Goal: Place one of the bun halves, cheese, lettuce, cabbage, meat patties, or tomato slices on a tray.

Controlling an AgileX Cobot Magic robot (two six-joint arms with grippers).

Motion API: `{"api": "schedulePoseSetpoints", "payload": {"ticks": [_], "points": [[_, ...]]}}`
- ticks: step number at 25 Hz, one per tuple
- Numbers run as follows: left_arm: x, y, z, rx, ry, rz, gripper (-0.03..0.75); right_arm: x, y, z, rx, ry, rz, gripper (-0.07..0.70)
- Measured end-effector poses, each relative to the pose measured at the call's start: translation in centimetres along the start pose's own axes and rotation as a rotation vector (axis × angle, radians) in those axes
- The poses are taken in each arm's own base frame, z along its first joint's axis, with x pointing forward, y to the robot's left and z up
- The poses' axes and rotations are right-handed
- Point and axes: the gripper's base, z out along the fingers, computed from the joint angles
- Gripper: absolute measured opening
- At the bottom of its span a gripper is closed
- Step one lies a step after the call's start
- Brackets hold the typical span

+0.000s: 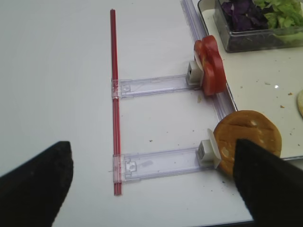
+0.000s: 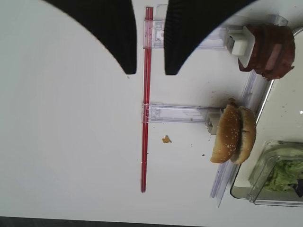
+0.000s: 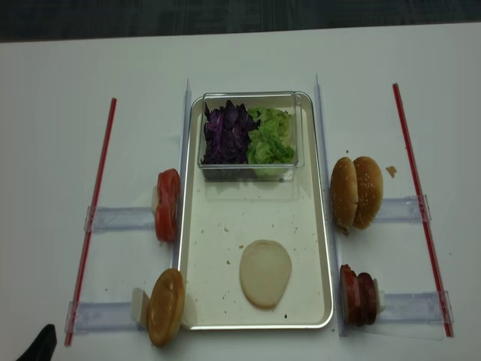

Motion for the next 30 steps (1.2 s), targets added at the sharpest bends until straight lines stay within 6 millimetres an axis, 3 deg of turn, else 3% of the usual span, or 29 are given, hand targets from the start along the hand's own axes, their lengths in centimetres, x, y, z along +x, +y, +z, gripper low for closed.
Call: {"api": "schedulePoseSetpoints", "payload": {"ticks": [30], "points": [[0.00,0.03,0.00,-0.003,0.000,0.001,0.629,0.00,0.00,0.00,0.000,0.000,0.000,0.193]]}}
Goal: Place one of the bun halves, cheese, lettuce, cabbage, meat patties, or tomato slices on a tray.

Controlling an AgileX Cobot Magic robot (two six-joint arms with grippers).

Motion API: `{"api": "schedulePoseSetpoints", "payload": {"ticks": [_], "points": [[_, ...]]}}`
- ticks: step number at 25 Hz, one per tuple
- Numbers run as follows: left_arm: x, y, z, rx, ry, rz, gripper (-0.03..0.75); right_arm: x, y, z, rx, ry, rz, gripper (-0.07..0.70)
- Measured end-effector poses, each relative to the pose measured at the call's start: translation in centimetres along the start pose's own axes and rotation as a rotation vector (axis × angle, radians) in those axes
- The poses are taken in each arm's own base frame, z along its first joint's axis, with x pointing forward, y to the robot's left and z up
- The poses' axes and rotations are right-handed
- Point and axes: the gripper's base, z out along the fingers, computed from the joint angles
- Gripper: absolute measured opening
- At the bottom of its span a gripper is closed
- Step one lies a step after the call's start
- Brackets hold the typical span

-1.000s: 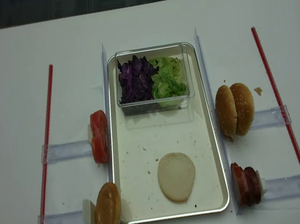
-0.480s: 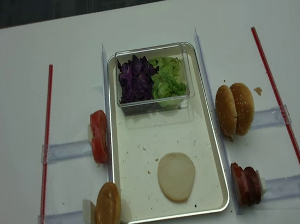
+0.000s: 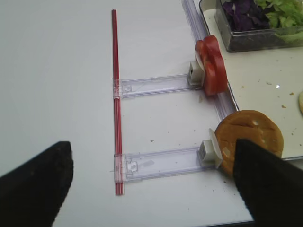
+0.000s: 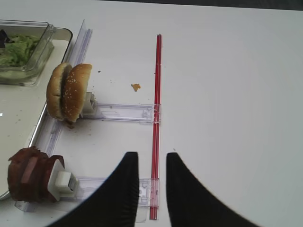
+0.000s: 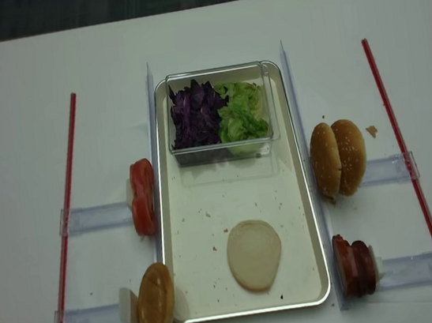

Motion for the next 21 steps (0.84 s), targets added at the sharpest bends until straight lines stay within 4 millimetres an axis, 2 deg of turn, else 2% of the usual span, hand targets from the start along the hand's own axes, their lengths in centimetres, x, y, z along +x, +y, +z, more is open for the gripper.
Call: {"api": "schedulePoseSetpoints", "payload": {"ticks": [21], "points": [[0.00,0.00,0.00,0.000,0.000,0.000,0.629,0.00,0.00,0.00,0.000,0.000,0.000,0.193]]}}
